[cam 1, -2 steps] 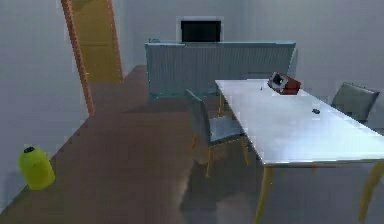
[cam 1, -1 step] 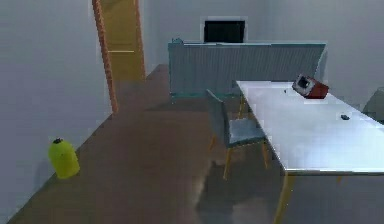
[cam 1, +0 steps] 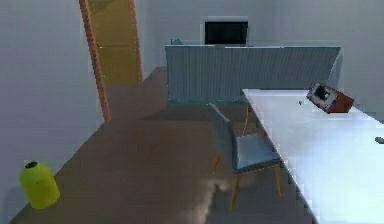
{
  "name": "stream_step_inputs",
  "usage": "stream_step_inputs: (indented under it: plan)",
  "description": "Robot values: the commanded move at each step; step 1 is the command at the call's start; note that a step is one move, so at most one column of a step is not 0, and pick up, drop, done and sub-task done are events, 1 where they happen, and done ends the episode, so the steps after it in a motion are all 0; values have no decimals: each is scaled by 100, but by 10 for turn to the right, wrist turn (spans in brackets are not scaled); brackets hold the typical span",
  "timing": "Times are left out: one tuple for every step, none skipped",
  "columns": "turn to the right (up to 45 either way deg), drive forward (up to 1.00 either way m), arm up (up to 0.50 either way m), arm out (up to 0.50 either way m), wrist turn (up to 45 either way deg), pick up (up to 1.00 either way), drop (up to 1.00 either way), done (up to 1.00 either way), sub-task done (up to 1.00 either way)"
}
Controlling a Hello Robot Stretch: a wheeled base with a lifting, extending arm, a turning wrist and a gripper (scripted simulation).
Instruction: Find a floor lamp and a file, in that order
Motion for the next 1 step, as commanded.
stream_step_inputs:
  plan:
    - [-450, 0, 0, 0, 0, 0, 0, 0, 0]
